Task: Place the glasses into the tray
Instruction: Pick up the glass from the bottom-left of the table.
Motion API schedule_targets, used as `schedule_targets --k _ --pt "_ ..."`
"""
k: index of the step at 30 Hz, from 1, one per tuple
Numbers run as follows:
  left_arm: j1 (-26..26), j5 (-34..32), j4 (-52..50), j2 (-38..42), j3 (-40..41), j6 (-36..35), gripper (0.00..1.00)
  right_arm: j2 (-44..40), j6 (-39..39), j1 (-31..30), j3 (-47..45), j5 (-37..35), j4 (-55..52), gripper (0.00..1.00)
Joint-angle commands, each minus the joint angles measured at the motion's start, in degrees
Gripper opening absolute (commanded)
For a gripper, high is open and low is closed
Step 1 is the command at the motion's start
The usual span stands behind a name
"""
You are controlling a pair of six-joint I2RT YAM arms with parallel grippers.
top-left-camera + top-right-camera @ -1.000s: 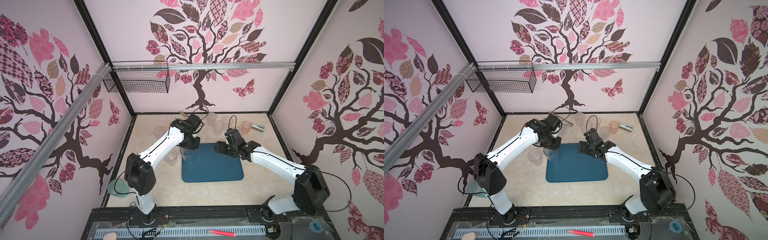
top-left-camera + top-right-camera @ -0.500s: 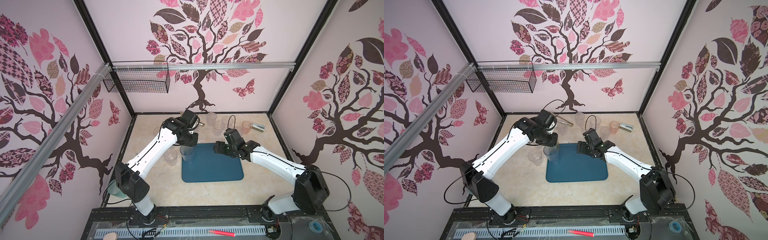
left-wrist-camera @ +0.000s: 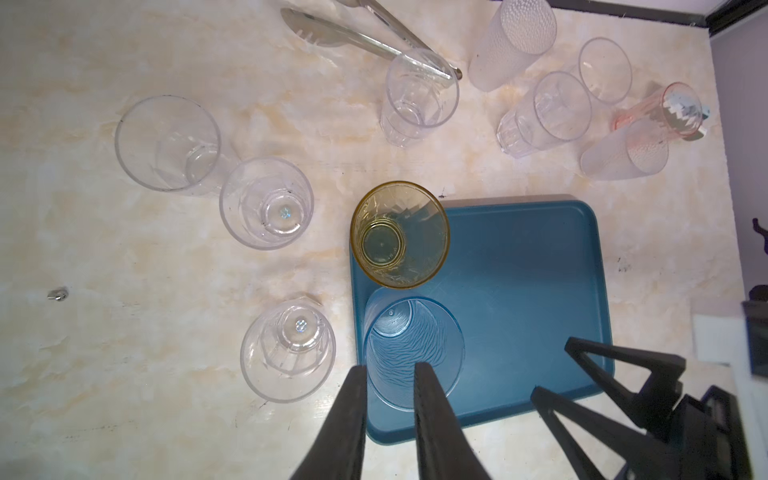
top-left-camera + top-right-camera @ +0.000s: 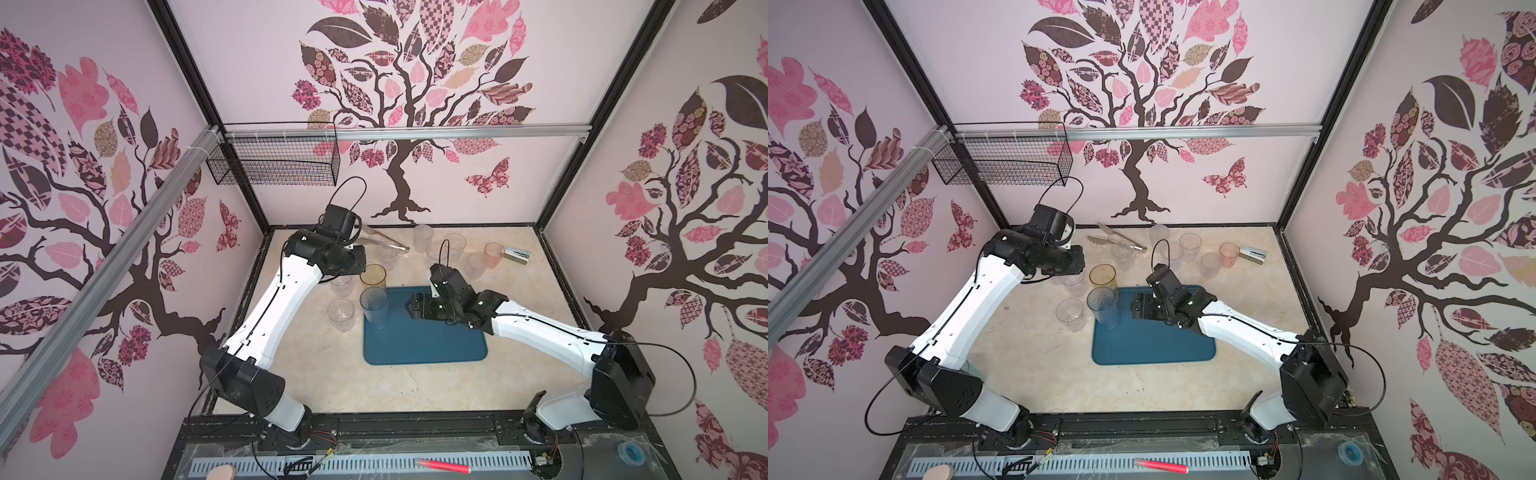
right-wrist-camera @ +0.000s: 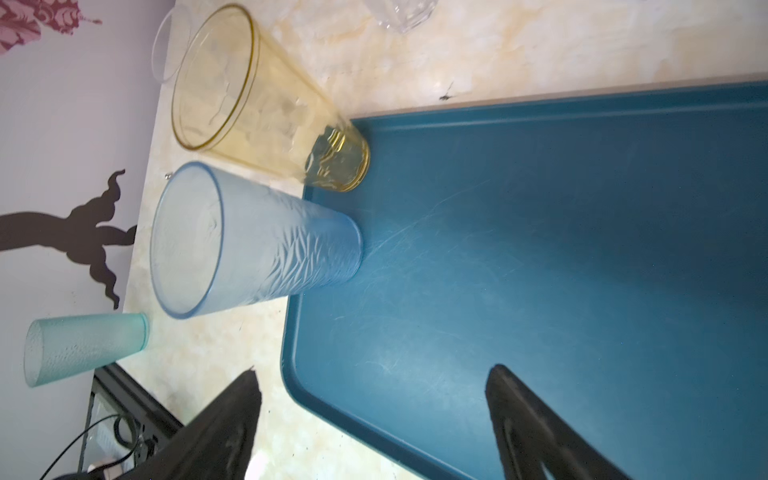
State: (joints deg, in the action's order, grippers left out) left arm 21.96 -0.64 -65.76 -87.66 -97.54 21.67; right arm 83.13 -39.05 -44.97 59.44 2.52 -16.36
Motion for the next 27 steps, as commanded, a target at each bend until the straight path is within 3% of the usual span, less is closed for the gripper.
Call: schedule_targets --k 1,13,24,27 --pt "-2.73 -0.32 2.35 2.76 4.34 1.89 0.24 -0.05 -1.12 -1.48 -0.39 1.26 4.7 0.88" --pt "-8.47 1.09 4.25 6.57 10.18 4.34 0.24 1.67 -1.61 -3.83 -1.93 3.7 9.87 0.86" --pt "-12.73 -4.86 0.56 15.73 19.07 10.37 0.24 3.26 1.76 -5.26 3.16 -3.35 0.05 0.86" --pt "-16.46 -4.68 -1.86 18.64 23.12 10.42 0.24 4.0 2.68 -5.26 4.38 -3.89 -1.57 0.86"
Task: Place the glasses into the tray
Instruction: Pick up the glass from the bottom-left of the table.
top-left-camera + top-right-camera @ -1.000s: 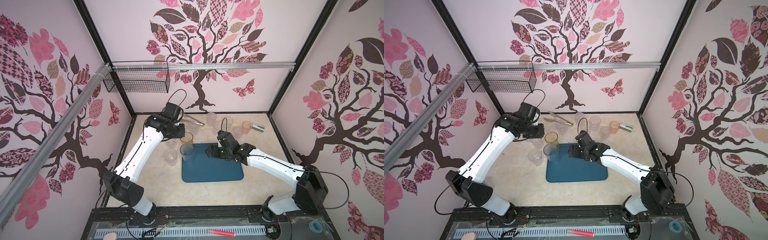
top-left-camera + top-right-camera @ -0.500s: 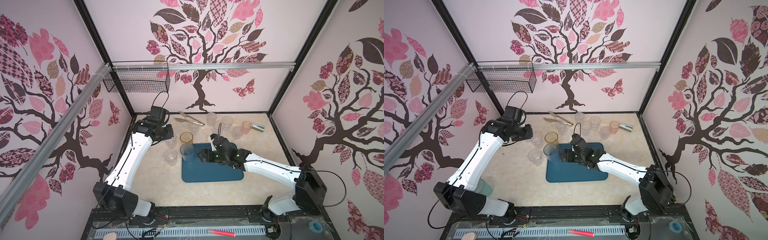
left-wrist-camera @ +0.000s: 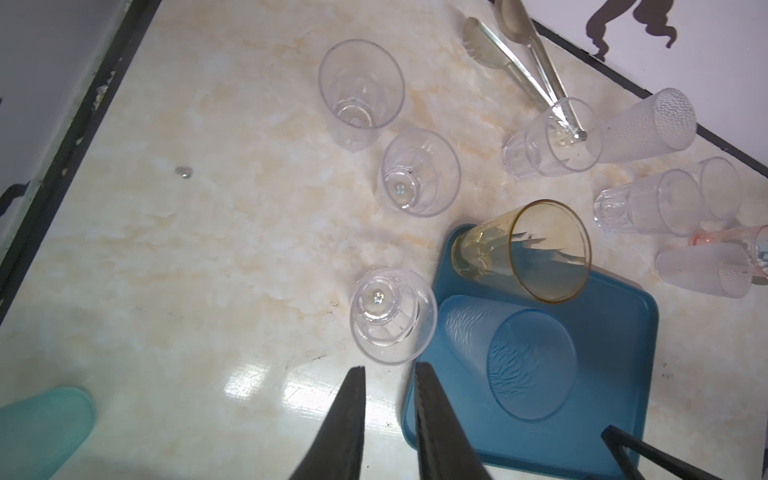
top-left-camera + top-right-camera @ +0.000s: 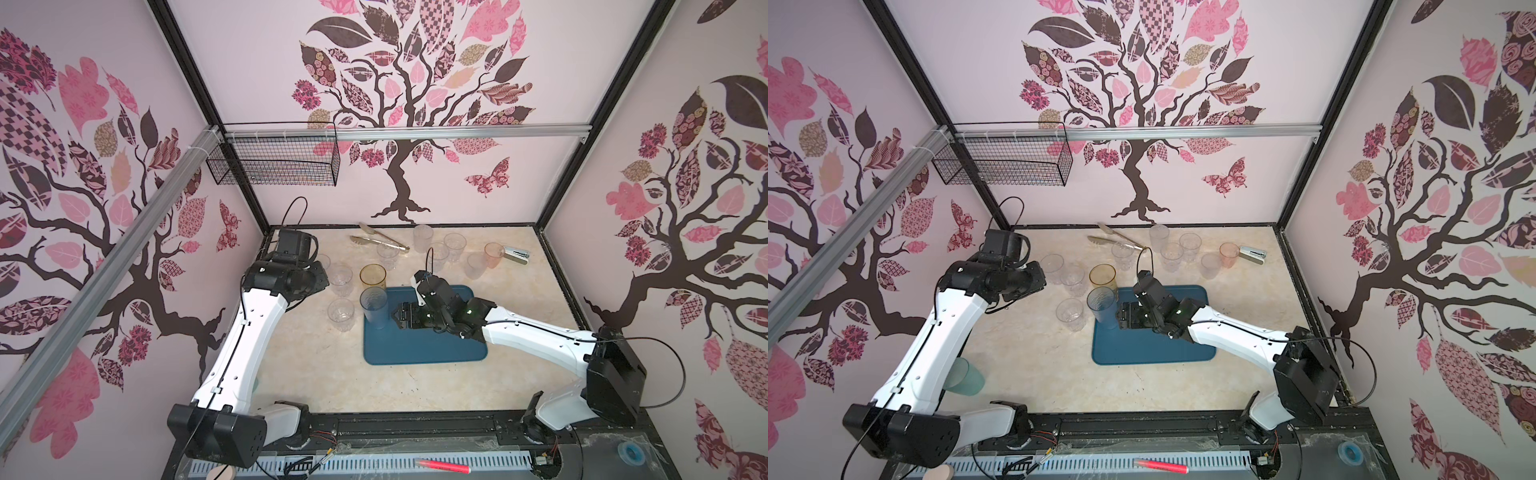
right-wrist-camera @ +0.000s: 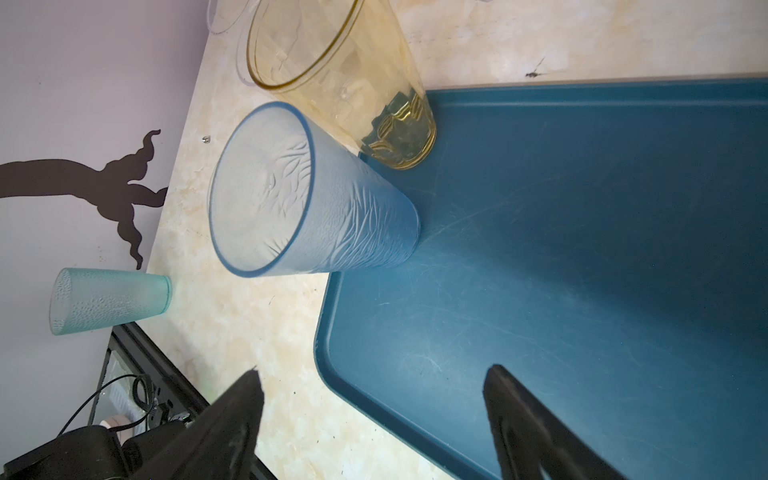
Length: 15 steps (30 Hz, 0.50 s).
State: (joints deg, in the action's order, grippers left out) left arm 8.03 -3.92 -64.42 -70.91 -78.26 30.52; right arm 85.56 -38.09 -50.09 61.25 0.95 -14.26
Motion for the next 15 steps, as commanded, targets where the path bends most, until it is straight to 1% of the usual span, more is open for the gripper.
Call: schedule_targets --k 1,3,6,8,13,14,15 --pt "-4.43 -1.23 -4.11 3.24 5.19 1.39 0.24 1.72 1.79 -0.11 2.57 -2.52 -3.67 0.86" --pt "-7.74 -1.33 -5.7 5.66 7.13 0.86 0.24 2.14 2.08 -0.1 2.88 -2.27 -3.72 0.86" --pt "-11.36 -3.58 -8.38 9.86 9.31 1.59 0.24 3.0 2.57 -0.11 3.29 -1.92 -3.85 0.86" --pt "-12.8 -4.9 -9.8 12.06 10.52 2.47 0.25 3.43 2.99 -0.12 3.66 -1.54 -3.85 0.87" --pt "-15.35 -12.52 -15.1 13.1 12.25 5.02 0.25 3.44 4.21 -0.11 4.11 -0.85 -3.67 0.87" --pt "-17.26 -13.19 -14.54 13.72 13.74 4.73 0.26 3.18 4.54 -0.12 3.92 -0.84 -3.81 0.87" --pt "-20.24 -13.08 -13.17 14.49 15.32 3.43 0.25 2.88 4.89 -0.11 3.78 -0.85 -3.73 0.87"
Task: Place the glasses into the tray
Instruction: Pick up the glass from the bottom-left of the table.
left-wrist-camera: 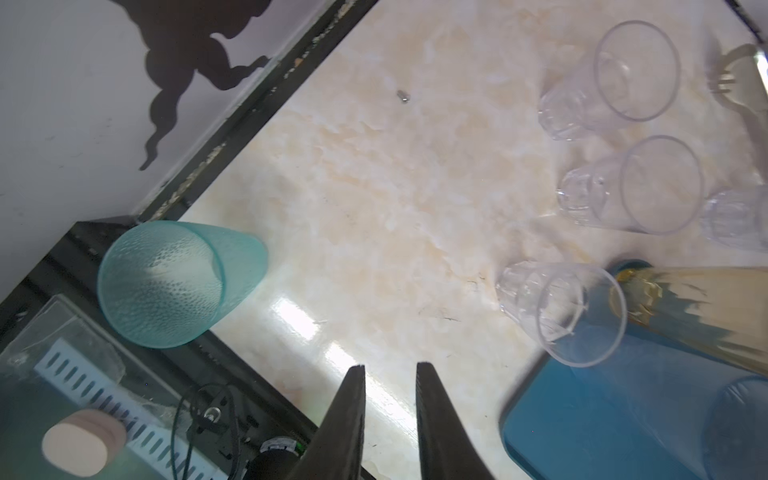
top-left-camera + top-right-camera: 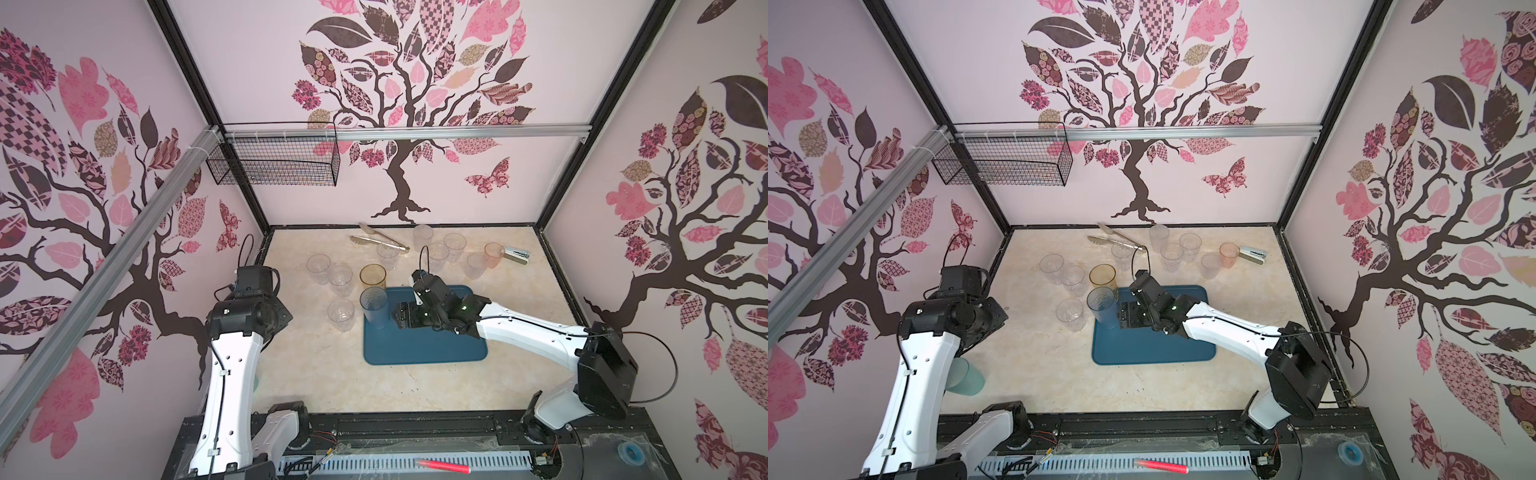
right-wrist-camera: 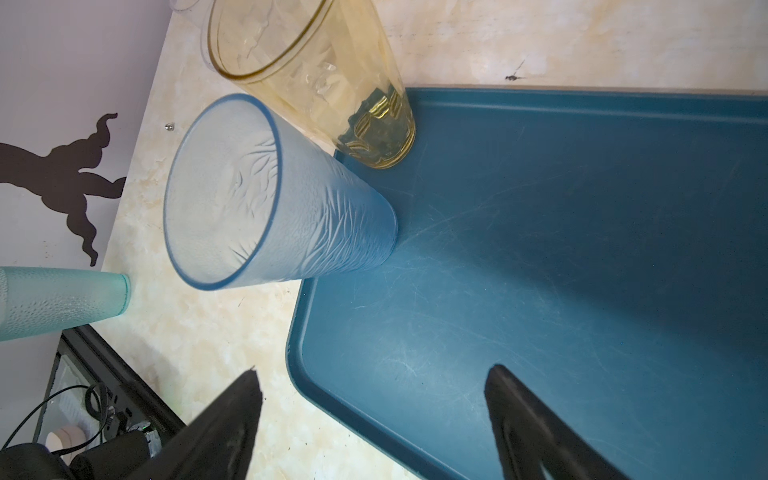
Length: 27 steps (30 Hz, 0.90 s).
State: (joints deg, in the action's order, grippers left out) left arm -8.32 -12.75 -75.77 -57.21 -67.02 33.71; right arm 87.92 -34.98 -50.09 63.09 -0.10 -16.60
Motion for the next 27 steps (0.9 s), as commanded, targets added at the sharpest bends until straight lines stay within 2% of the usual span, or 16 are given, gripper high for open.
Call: schedule_targets --k 1,3,11,13,22,27 --pt "-7.24 -3.73 -1.14 1.15 4.52 -0.88 0.25 0.22 2.1 -0.1 1.5 0.34 -1.16 0.87" --pt "-11.15 -2.8 -0.71 0.76 3.89 -1.99 0.25 -0.24 2.69 -0.11 0.89 0.77 -0.98 0.87" --pt "-12.08 -1.52 2.39 -1.74 5.81 1.1 0.25 -2.92 3.61 -0.11 -1.67 0.4 -1.21 0.88" --pt "-15.53 -0.44 3.49 -2.77 6.59 0.62 0.25 -3.51 3.34 -0.1 -2.22 0.29 -1.15 0.88" --pt "-18.7 -6.82 6.91 -6.75 8.02 5.23 0.23 -5.25 3.95 -0.01 -3.07 -0.79 -2.16 0.88" --pt "-21.78 -5.88 10.12 -9.05 10.59 5.87 0.21 -5.88 4.57 -0.06 -3.8 -1.46 -2.1 0.88"
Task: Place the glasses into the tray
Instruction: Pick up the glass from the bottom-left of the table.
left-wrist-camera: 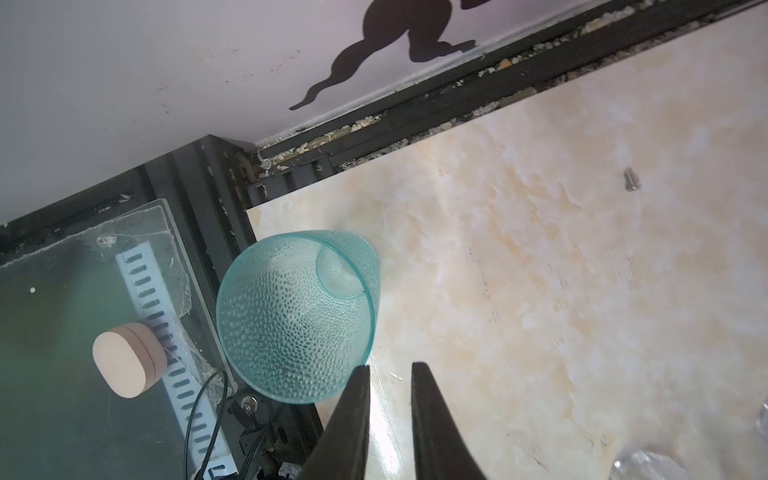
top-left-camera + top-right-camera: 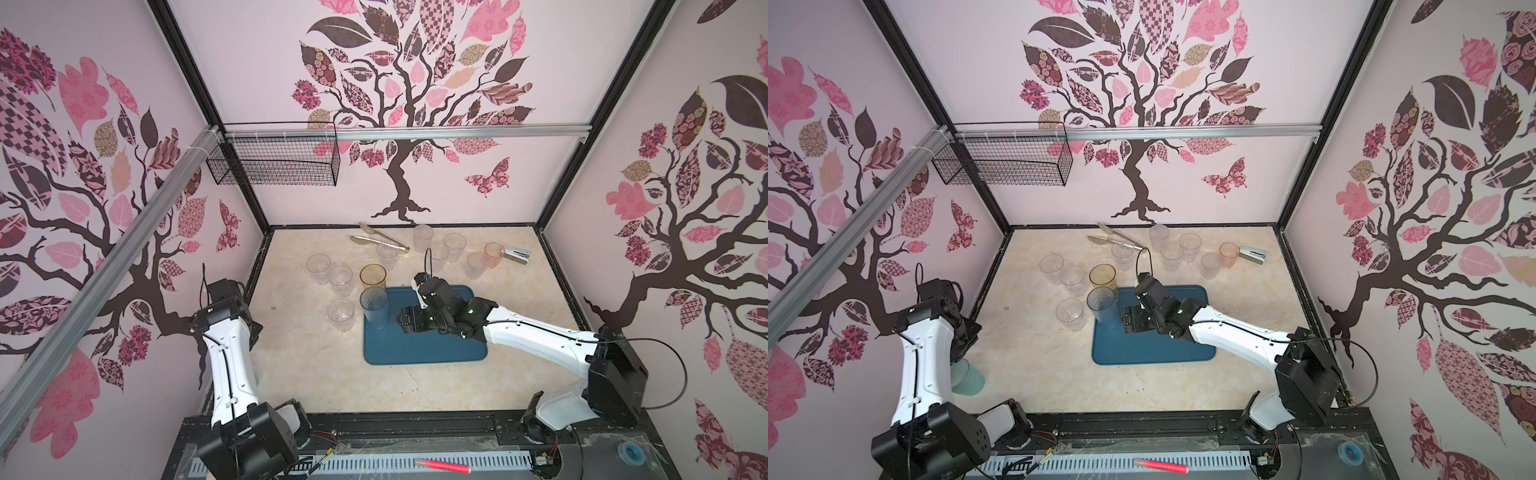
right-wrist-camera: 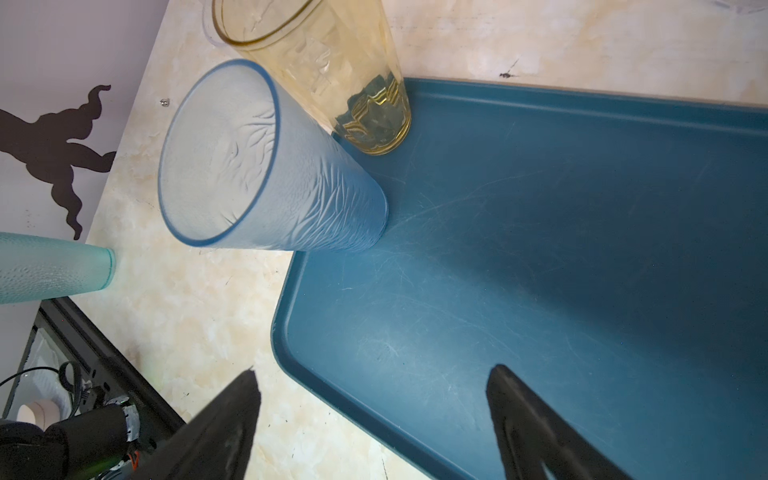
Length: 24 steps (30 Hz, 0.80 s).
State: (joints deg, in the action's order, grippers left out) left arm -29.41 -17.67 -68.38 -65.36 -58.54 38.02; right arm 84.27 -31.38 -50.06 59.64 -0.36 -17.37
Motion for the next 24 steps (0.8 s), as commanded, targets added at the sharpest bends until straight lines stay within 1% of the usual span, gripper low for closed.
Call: schedule_targets --k 1,8,13,19,24 --pt "-0.84 -0.73 3.37 -1.33 2.4 1.57 0.21 -2.26 0.97 -0.03 -0.35 -1.29 -1.4 0.88" --pt "-2.91 -2.28 4.54 -1.73 4.43 2.44 0.2 -3.1 0.88 -0.04 -1.03 -2.09 -1.18 0.89" --pt "-4.16 0.36 7.52 -4.38 6.24 1.89 0.2 -3.63 1.13 -0.03 -1.44 -2.88 -1.03 0.88" --pt "-4.21 2.37 11.13 -8.11 8.27 0.83 0.18 -4.41 1.16 -0.05 -2.07 -3.5 -0.74 0.88" --pt "-4.2 4.5 12.27 -8.41 8.49 -0.14 0.11 -4.34 0.81 -0.03 -2.68 -3.35 -0.41 0.88"
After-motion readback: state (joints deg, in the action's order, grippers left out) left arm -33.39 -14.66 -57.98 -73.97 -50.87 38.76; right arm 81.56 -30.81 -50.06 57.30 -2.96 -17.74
